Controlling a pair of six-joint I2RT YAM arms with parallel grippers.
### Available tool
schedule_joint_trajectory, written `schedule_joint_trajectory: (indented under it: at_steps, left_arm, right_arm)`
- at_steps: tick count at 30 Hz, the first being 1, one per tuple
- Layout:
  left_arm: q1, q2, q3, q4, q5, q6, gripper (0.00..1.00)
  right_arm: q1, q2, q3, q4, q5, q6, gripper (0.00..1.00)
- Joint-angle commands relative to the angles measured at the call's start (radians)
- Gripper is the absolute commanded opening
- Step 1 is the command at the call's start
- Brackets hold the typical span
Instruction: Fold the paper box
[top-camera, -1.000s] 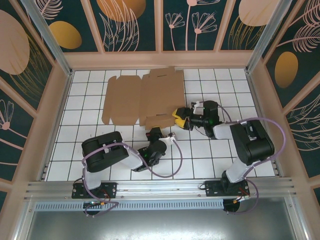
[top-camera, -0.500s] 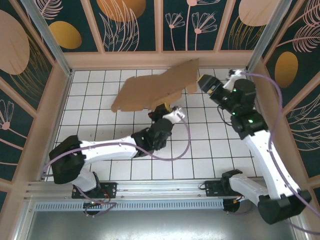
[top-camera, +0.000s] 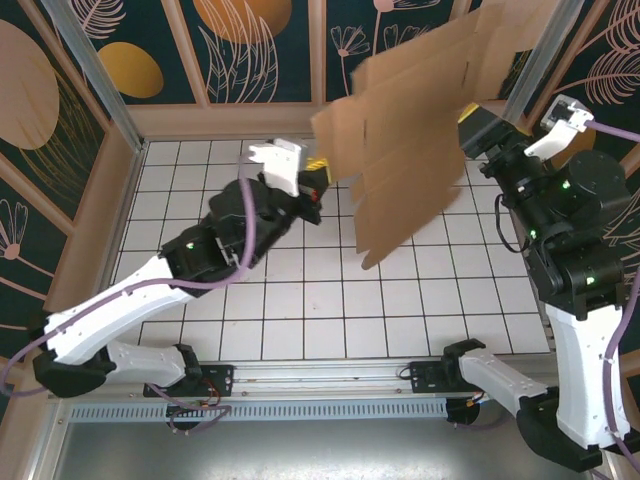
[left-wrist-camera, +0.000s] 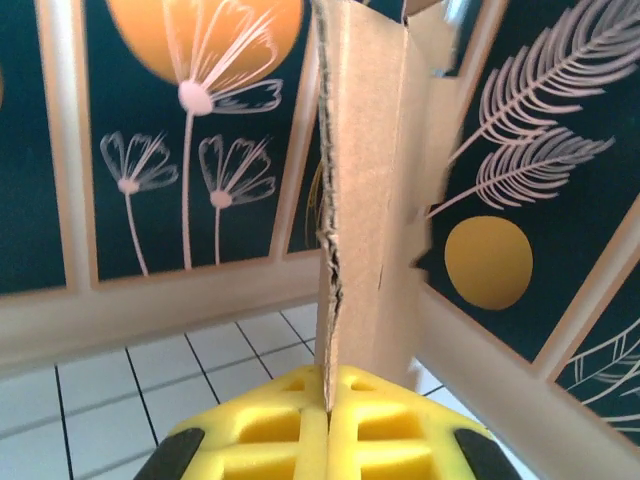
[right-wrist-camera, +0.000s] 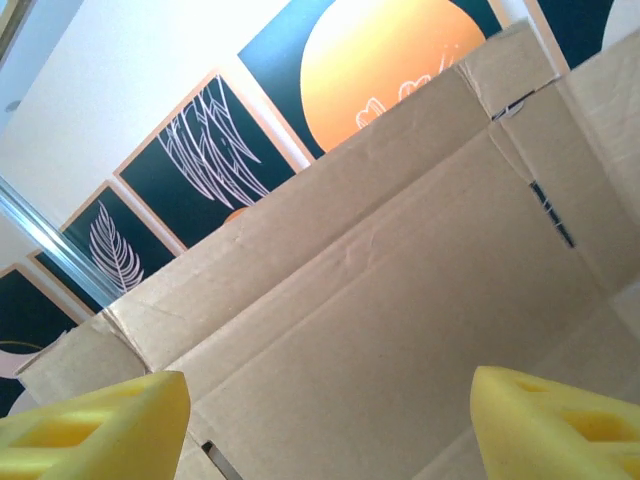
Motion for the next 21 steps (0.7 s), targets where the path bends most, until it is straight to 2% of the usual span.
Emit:
schedule_joint_trajectory:
  at_steps: [1,4,7,11,13,15,18,21]
  left_arm:
    - [0.154,-0.047,-0.155,0.05,0.24,-0.375,0.02]
    - [0.277,-0.062,-0.322,0.147,0.39,-0.53,0.02]
    - [0.411,-0.024,-0.517,0.333,0.593,-0.699,0.02]
    - [0.591,0.117,-0.747,0.632,0.814,-0.932,0.01]
    - [0.641,0.216,-0.791,0.708,0.867,-0.966,0.03]
    - [0.66,0.299,-0.76,0.646,0.871,-0.928,0.11]
    - [0.685,0.401,-0.708,0.547,0.884,-0.863,0.29]
    - [0.715,0.388,-0.693,0.456,0.827,-0.827,0.5]
  right_arm:
    - [0.0,0.061,-0.051,-0.07,-0.048,-0.036,0.74]
    - [0.0,0.069,-0.203,-0.014,-0.084,-0.039,0.75]
    - [0.005,0.082,-0.35,0.032,-0.089,-0.035,0.74]
    - [0.041,0.115,-0.51,0.103,-0.076,-0.028,0.75]
    - [0.065,0.148,-0.577,0.143,-0.066,-0.031,0.75]
    - [0.074,0.198,-0.629,0.18,-0.064,-0.033,0.75]
    - [0.077,0.298,-0.679,0.222,-0.048,-0.049,0.75]
    - [0.067,0.394,-0.717,0.262,-0.025,-0.063,0.75]
